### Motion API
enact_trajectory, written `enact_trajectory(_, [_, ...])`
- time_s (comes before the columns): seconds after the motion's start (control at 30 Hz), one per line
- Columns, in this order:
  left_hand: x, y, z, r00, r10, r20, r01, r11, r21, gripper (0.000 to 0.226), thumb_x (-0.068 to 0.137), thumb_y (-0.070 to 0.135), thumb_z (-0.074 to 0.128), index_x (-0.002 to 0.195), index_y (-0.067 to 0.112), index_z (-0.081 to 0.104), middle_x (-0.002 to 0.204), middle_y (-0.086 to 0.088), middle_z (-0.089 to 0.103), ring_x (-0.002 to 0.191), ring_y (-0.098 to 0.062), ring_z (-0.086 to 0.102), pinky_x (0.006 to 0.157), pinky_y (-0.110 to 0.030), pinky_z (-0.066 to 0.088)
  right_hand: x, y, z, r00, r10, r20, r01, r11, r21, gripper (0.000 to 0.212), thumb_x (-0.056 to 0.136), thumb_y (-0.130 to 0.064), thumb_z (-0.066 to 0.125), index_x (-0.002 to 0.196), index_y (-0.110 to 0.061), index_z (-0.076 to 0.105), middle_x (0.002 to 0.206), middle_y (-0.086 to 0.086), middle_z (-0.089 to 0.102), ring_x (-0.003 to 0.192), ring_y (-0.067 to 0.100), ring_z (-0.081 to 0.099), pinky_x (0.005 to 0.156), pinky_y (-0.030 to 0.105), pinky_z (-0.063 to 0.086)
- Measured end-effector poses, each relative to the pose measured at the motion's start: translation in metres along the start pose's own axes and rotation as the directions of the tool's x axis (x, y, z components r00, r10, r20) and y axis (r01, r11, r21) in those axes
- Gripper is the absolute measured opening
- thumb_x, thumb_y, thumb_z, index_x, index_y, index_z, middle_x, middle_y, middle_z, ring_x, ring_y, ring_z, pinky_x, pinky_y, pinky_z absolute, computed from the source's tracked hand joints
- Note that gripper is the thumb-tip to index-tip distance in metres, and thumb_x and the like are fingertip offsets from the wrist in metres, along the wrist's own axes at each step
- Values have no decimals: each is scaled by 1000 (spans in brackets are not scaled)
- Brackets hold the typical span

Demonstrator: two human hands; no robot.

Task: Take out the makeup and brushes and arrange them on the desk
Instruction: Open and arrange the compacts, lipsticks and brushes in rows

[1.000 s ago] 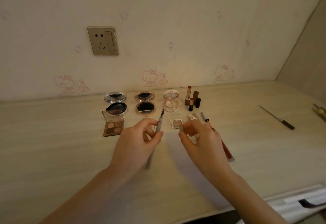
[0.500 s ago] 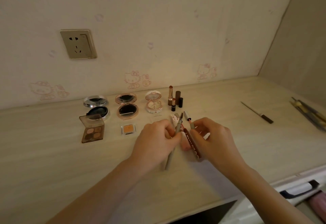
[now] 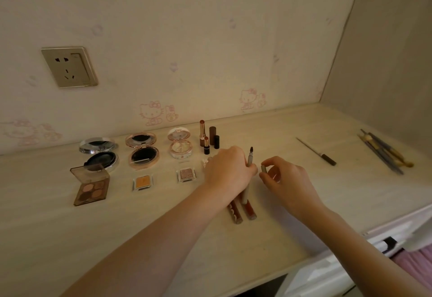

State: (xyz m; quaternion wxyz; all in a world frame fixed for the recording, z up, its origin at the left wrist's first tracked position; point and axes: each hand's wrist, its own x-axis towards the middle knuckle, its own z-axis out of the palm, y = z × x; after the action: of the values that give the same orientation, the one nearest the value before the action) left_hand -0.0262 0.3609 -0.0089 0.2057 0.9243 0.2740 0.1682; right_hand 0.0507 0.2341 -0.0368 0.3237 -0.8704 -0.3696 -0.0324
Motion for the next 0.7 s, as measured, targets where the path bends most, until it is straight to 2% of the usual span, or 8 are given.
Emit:
enact_trajectory(0.13, [10, 10, 13, 996, 80, -26, -76, 989, 125, 22, 86, 39, 62, 91, 18, 61, 69, 7, 52, 65, -16, 52, 51, -28, 30, 9, 13, 1, 1000, -11, 17, 13, 995, -100, 29, 93, -34, 54, 120, -23, 59, 94, -5, 65, 93, 11, 55, 76, 26, 49])
enact_trajectory(0.23, [14, 13, 21, 994, 111, -10, -107, 980, 168, 23, 89, 36, 61, 101, 16, 59, 81, 0, 59, 71, -20, 54, 57, -31, 36, 12, 19, 2, 999, -47, 18, 50, 985, -164, 31, 95, -35, 50, 123, -24, 57, 98, -7, 65, 99, 10, 47, 75, 21, 41])
enact_trajectory(0.37, [15, 14, 26, 984, 177, 5, -173, 957, 235, 14, 93, 27, 56, 100, 16, 60, 86, -3, 64, 78, -22, 58, 64, -34, 41, 16, 20, 3, 995, -95, 31, 99, 977, -189, 30, 96, -34, 49, 121, -22, 59, 104, -5, 65, 103, 13, 46, 79, 23, 42])
enact_trajectory(0.5, [14, 12, 29, 973, 230, -4, -221, 938, 268, 11, 95, 22, 52, 100, 15, 59, 83, -4, 63, 75, -23, 51, 65, -35, 34, 15, 23, 4, 991, -128, 38, 133, 963, -234, 29, 97, -33, 47, 119, -20, 62, 106, -2, 63, 102, 16, 47, 84, 25, 42])
enact_trajectory(0.6, [12, 10, 29, 967, 254, 15, -248, 929, 273, 15, 96, 27, 50, 96, 15, 60, 82, -4, 62, 83, -25, 55, 64, -35, 33, 16, 24, 4, 989, -143, 36, 147, 961, -234, 32, 97, -33, 46, 121, -19, 62, 108, 1, 63, 102, 18, 47, 86, 27, 41])
enact_trajectory(0.7, [8, 6, 28, 965, 257, 49, -261, 939, 222, 23, 95, 32, 51, 97, 13, 64, 87, -6, 62, 89, -25, 55, 68, -35, 40, 14, 25, 4, 986, -161, 34, 165, 964, -209, 34, 97, -31, 47, 125, -18, 60, 110, 2, 64, 102, 20, 48, 87, 27, 40])
